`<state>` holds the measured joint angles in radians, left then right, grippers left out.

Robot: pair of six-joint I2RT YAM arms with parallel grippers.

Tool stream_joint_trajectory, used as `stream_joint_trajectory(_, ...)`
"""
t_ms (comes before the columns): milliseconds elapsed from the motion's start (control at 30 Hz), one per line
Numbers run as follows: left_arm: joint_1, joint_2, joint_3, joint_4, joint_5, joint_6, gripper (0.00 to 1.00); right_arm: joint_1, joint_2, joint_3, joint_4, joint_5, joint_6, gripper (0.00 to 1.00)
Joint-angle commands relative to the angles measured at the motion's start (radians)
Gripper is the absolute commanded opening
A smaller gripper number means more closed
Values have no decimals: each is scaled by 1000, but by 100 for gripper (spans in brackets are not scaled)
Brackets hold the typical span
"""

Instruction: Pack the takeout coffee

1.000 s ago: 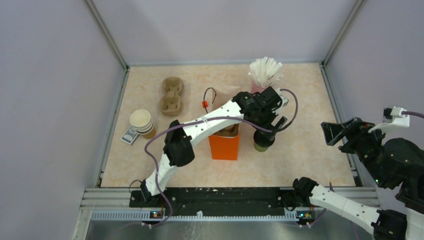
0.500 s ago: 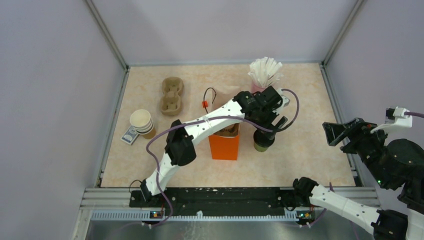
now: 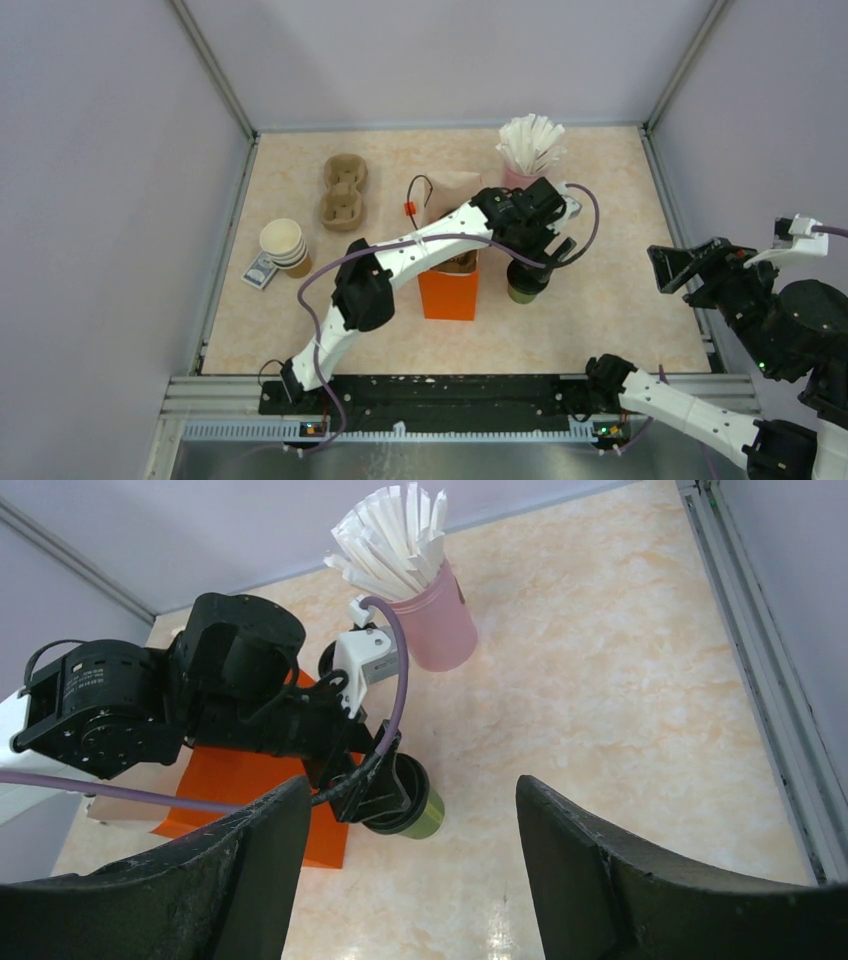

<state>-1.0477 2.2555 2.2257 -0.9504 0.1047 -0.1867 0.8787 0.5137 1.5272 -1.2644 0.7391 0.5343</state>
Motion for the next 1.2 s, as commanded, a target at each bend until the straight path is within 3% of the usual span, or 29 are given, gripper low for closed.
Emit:
stream_joint_trajectory(0,-2,20,-7,43,-3,14,99,-6,-16,28,7,6,-32,73)
stream_joint_trajectory(633,-8,-12,19,64,-9,3,99,-4,-31,0,24,10,-54,73)
stream_joint_trajectory(1167,-38,-37,-50,57,-57,49,99,-3,-38,-10,40,8,-62,73)
